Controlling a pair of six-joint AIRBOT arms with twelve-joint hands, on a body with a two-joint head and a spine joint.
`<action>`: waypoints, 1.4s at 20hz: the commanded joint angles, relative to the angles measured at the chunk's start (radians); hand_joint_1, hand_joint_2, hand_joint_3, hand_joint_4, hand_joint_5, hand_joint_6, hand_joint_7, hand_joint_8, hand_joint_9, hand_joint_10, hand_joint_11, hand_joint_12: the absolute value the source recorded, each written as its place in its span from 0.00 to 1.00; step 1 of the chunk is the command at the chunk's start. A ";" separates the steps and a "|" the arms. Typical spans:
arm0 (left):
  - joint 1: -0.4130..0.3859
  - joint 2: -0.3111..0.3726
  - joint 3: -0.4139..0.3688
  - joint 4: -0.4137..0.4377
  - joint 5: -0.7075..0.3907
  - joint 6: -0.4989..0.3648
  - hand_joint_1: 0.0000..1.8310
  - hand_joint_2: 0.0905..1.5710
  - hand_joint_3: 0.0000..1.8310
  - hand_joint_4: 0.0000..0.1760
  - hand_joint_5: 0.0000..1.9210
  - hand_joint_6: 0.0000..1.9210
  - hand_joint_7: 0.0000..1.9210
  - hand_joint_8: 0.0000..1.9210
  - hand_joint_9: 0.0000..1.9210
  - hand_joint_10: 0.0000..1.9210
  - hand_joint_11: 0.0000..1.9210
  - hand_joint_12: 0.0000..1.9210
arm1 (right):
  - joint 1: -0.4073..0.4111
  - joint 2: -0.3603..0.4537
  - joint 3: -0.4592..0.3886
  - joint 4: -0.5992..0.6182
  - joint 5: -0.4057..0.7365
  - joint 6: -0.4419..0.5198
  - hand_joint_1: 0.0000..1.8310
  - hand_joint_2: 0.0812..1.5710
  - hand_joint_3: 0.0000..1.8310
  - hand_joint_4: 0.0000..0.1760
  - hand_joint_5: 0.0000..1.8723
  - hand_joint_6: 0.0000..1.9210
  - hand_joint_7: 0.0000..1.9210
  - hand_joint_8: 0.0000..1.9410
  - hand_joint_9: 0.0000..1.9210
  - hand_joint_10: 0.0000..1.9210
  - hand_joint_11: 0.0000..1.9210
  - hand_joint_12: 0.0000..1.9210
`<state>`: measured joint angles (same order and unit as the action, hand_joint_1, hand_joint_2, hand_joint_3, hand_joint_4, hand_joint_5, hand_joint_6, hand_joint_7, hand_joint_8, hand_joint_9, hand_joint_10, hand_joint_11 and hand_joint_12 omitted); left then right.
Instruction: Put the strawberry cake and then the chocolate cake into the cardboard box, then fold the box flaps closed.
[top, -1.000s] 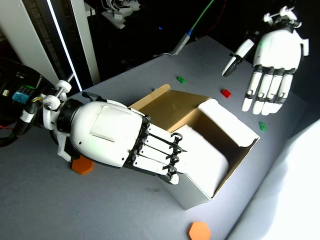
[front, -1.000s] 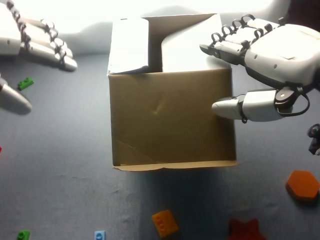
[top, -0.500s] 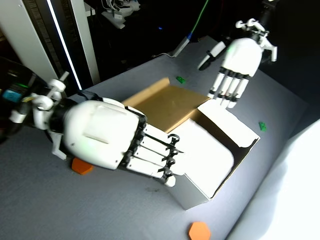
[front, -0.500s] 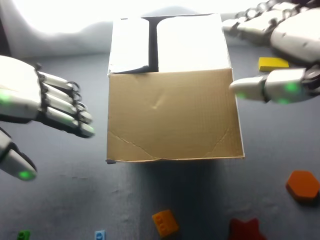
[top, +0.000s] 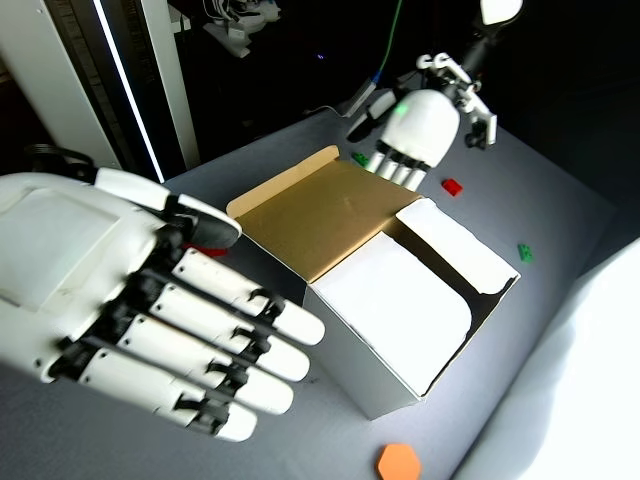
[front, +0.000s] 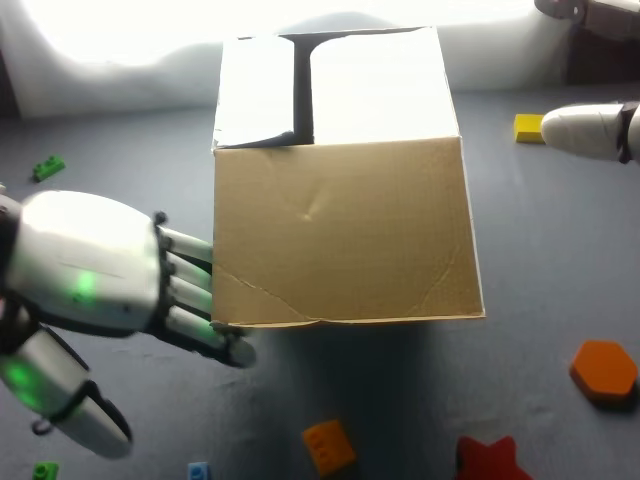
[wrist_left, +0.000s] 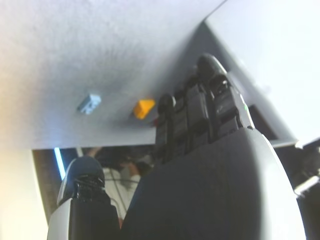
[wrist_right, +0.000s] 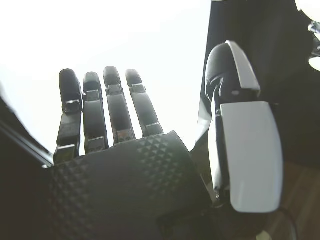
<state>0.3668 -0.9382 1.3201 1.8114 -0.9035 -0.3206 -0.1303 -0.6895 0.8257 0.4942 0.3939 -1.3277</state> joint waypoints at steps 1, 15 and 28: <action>0.000 0.011 -0.014 -0.075 -0.001 0.001 0.06 0.70 0.00 0.21 0.10 0.00 0.11 0.00 0.12 0.00 0.00 0.45 | 0.006 0.011 0.008 -0.015 0.131 0.028 0.12 0.70 0.00 0.00 0.07 0.00 0.09 0.00 0.08 0.01 0.00 0.49; -0.385 0.075 0.011 -0.087 -0.107 -0.128 0.02 0.70 0.00 0.21 0.09 0.00 0.10 0.00 0.11 0.00 0.00 0.44 | -0.004 0.010 0.008 -0.015 0.229 0.110 0.13 0.71 0.00 0.00 0.07 0.00 0.08 0.00 0.08 0.00 0.00 0.49; -0.415 -0.288 0.463 -0.043 -0.117 -0.126 0.03 0.69 0.00 0.19 0.10 0.00 0.10 0.00 0.11 0.00 0.00 0.44 | -0.005 0.004 0.008 -0.026 0.230 0.114 0.12 0.71 0.00 0.00 0.05 0.00 0.08 0.00 0.07 0.00 0.00 0.46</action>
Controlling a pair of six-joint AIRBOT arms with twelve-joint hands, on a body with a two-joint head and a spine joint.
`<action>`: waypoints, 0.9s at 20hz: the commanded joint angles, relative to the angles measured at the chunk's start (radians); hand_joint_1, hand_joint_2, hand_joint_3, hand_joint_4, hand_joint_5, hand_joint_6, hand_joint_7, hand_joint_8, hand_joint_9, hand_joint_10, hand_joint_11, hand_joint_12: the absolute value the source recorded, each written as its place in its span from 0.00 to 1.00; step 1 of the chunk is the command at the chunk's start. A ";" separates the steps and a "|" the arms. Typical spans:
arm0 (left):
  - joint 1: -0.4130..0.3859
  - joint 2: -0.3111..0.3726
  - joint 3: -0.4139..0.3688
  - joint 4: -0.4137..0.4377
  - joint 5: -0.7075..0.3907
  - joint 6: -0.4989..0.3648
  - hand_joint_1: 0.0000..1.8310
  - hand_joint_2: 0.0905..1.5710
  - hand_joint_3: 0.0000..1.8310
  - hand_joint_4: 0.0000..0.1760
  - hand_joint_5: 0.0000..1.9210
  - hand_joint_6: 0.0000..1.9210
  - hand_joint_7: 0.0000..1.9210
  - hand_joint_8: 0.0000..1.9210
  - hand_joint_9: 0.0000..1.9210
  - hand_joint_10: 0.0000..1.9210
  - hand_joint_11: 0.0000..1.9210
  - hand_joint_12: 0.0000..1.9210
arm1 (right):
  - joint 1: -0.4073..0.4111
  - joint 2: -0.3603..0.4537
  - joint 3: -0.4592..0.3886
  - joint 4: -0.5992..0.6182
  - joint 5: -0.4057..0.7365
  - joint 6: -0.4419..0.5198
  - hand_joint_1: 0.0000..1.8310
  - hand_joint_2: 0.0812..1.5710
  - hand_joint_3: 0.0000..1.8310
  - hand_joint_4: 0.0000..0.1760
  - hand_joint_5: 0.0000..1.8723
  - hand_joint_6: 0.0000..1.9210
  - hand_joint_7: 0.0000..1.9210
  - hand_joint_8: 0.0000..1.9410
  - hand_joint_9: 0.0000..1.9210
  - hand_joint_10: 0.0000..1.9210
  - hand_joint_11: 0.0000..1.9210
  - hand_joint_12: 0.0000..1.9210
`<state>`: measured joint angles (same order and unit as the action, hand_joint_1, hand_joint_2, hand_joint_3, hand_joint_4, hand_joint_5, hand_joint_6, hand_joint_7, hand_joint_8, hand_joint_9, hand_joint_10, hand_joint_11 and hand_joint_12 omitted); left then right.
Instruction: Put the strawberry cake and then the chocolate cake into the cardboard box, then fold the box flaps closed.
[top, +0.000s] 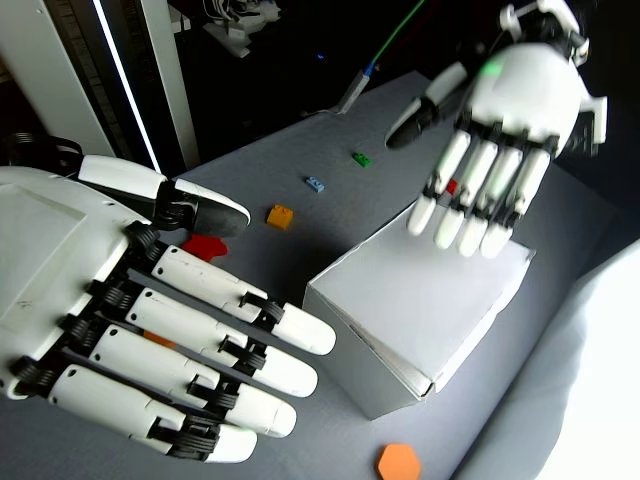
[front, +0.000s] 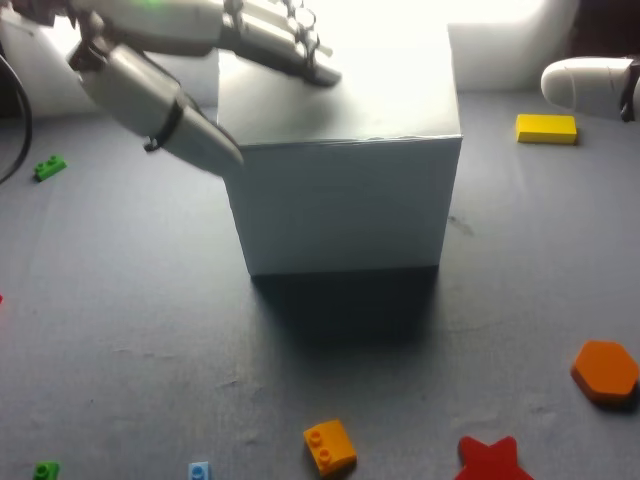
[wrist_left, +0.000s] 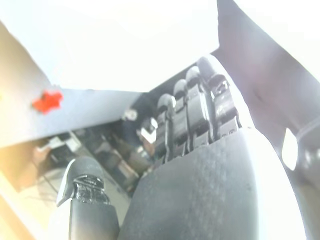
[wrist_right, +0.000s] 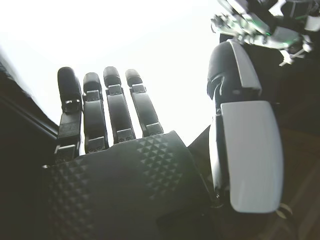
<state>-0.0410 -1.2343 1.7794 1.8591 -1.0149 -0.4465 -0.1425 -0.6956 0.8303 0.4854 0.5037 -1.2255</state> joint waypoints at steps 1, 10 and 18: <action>0.011 0.001 0.004 -0.084 -0.006 0.000 0.03 0.69 0.00 0.19 0.09 0.00 0.10 0.00 0.11 0.00 0.00 0.44 | 0.007 0.011 0.004 -0.018 0.120 0.013 0.11 0.71 0.00 0.00 0.05 0.00 0.08 0.00 0.07 0.00 0.00 0.46; 0.062 0.016 -0.045 -0.063 0.002 -0.004 0.03 0.69 0.00 0.19 0.10 0.00 0.11 0.00 0.11 0.00 0.00 0.44 | 0.003 0.011 0.003 -0.028 0.119 0.016 0.12 0.70 0.00 0.00 0.06 0.00 0.08 0.00 0.06 0.00 0.00 0.43; 0.002 0.169 -0.171 -0.050 0.000 -0.026 0.00 0.69 0.00 0.16 0.09 0.00 0.10 0.00 0.10 0.00 0.00 0.41 | -0.006 0.011 0.003 -0.085 0.063 0.016 0.09 0.72 0.00 0.00 0.06 0.00 0.09 0.00 0.07 0.00 0.00 0.45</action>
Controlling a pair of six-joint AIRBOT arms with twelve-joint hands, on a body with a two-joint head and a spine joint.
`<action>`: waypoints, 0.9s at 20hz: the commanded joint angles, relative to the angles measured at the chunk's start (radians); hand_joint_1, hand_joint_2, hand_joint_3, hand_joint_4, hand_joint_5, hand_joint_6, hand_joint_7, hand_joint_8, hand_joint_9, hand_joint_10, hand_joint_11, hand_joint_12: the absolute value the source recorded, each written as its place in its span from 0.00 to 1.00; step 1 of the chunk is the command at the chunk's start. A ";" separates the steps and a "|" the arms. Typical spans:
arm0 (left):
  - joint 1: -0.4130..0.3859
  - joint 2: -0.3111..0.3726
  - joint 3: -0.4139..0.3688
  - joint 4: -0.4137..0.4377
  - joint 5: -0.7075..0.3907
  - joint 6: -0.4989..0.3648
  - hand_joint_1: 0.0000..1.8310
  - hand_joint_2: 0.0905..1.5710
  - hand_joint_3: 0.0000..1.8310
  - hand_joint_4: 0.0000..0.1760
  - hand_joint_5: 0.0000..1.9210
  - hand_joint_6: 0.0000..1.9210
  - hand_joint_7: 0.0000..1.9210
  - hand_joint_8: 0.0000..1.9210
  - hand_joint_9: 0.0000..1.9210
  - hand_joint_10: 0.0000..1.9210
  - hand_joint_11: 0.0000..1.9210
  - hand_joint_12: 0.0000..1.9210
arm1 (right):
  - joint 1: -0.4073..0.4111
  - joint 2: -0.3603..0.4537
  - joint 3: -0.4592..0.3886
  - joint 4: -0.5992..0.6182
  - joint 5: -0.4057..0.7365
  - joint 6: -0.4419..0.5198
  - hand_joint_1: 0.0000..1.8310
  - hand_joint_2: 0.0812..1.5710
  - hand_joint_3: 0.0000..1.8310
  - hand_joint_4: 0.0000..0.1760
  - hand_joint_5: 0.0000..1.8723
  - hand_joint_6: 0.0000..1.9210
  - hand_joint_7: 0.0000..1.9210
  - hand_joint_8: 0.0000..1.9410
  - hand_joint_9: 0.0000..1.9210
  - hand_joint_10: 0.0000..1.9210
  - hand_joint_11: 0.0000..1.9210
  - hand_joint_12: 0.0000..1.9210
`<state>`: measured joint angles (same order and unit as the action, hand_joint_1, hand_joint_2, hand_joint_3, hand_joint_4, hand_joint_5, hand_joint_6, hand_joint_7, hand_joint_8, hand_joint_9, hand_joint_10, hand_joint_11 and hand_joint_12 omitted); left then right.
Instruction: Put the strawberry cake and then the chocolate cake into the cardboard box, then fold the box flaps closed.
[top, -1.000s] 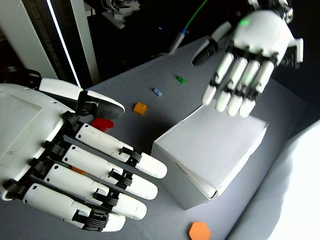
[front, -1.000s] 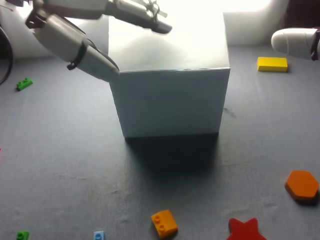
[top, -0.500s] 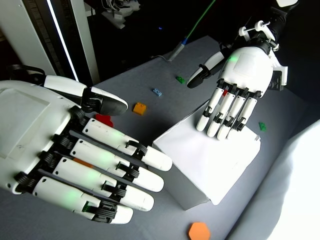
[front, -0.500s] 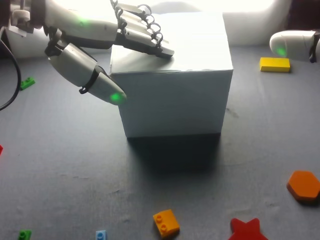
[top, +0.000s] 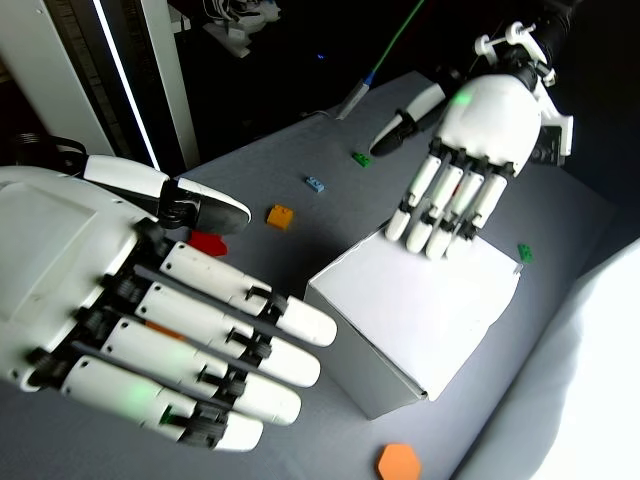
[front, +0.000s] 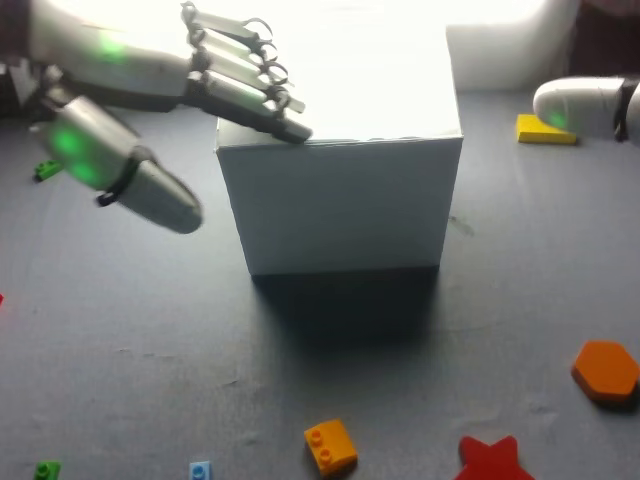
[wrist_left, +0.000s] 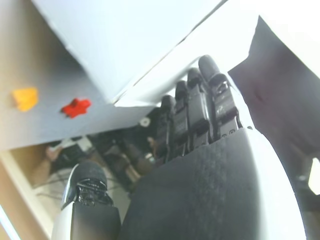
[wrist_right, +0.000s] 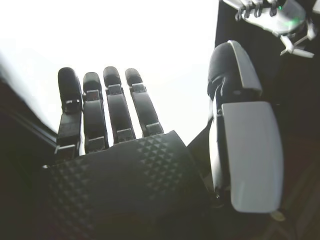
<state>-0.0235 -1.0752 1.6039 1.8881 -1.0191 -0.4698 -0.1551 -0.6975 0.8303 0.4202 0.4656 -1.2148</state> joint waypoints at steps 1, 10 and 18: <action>-0.019 0.029 -0.011 -0.076 0.004 -0.005 0.00 0.70 0.00 0.15 0.10 0.00 0.10 0.00 0.10 0.00 0.00 0.41 | 0.005 0.013 0.003 -0.031 0.093 0.005 0.08 0.72 0.00 0.00 0.06 0.00 0.09 0.00 0.08 0.00 0.00 0.45; 0.035 0.261 -0.177 -0.039 -0.008 -0.025 0.00 0.71 0.00 0.13 0.10 0.00 0.10 0.00 0.09 0.00 0.00 0.41 | -0.019 0.006 0.003 -0.035 0.066 -0.063 0.07 0.73 0.00 0.00 0.06 0.00 0.08 0.00 0.08 0.00 0.00 0.44; 0.138 0.389 -0.288 -0.020 -0.003 -0.024 0.00 0.71 0.00 0.13 0.10 0.00 0.10 0.01 0.09 0.00 0.00 0.41 | -0.020 0.005 0.003 -0.035 0.066 -0.064 0.07 0.73 0.00 0.00 0.07 0.00 0.09 0.00 0.08 0.00 0.00 0.44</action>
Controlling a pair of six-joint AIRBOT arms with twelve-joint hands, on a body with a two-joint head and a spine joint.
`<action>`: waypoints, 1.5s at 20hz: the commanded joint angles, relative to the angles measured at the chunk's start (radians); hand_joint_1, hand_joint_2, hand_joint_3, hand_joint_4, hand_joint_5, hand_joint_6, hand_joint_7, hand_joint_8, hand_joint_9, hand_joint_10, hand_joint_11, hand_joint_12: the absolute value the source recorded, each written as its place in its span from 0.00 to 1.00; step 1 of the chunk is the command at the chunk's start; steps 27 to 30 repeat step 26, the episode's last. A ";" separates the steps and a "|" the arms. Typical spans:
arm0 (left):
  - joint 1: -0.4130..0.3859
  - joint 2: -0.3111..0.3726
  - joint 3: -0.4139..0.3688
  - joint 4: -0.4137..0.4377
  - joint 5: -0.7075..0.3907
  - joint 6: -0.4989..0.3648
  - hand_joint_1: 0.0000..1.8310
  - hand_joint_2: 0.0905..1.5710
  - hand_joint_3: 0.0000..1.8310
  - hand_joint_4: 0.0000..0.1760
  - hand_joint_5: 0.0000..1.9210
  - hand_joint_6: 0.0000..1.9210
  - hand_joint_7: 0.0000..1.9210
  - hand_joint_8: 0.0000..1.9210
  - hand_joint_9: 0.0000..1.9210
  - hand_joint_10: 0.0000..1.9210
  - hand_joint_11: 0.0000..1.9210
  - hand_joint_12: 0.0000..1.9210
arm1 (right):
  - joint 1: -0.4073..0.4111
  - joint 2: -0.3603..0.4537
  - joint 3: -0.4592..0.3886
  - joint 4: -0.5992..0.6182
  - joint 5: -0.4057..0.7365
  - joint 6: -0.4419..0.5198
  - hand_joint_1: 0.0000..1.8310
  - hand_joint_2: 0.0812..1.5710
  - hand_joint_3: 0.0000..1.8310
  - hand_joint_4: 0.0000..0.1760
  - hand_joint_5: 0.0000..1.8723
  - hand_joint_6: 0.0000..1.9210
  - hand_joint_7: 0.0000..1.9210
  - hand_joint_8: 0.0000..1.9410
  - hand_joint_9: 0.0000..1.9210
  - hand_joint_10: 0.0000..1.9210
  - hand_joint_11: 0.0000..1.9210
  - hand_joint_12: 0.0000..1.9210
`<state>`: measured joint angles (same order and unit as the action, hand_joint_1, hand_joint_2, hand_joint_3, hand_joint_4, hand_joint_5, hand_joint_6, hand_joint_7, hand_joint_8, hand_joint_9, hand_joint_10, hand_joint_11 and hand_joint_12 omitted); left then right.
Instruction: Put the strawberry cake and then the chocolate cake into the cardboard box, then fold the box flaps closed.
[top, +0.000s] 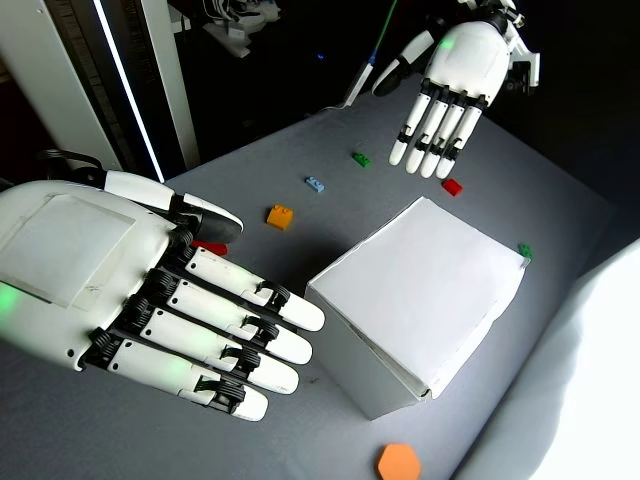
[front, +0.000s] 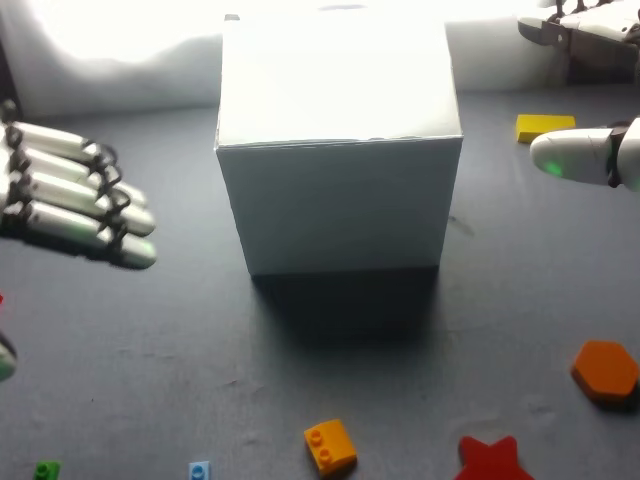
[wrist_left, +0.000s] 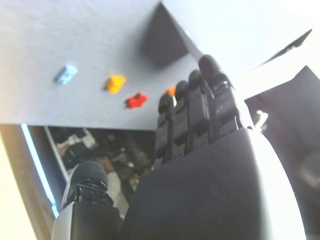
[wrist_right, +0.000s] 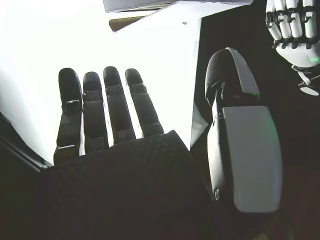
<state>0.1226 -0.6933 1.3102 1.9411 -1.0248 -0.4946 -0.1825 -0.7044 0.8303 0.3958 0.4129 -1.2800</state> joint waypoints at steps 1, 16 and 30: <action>-0.002 0.024 -0.014 -0.073 0.004 0.000 0.00 0.71 0.00 0.13 0.13 0.01 0.15 0.02 0.12 0.02 0.00 0.47 | 0.007 0.011 0.002 -0.011 0.119 0.001 0.07 0.73 0.00 0.00 0.13 0.02 0.15 0.02 0.12 0.02 0.00 0.49; -0.014 0.105 0.134 -0.087 -0.018 -0.019 0.17 0.95 0.02 0.00 0.49 0.82 0.58 0.89 0.58 1.00 0.55 1.00 | -0.002 0.002 0.002 -0.011 0.086 -0.017 0.24 0.97 0.01 0.00 0.52 0.88 0.61 0.90 0.62 1.00 0.66 1.00; -0.036 0.092 0.191 -0.087 -0.037 -0.029 0.19 0.94 0.00 0.00 0.48 0.81 0.55 0.86 0.53 1.00 0.48 1.00 | -0.018 0.000 0.002 -0.011 0.104 -0.017 0.22 0.97 0.00 0.00 0.53 0.94 0.61 0.95 0.62 1.00 0.65 1.00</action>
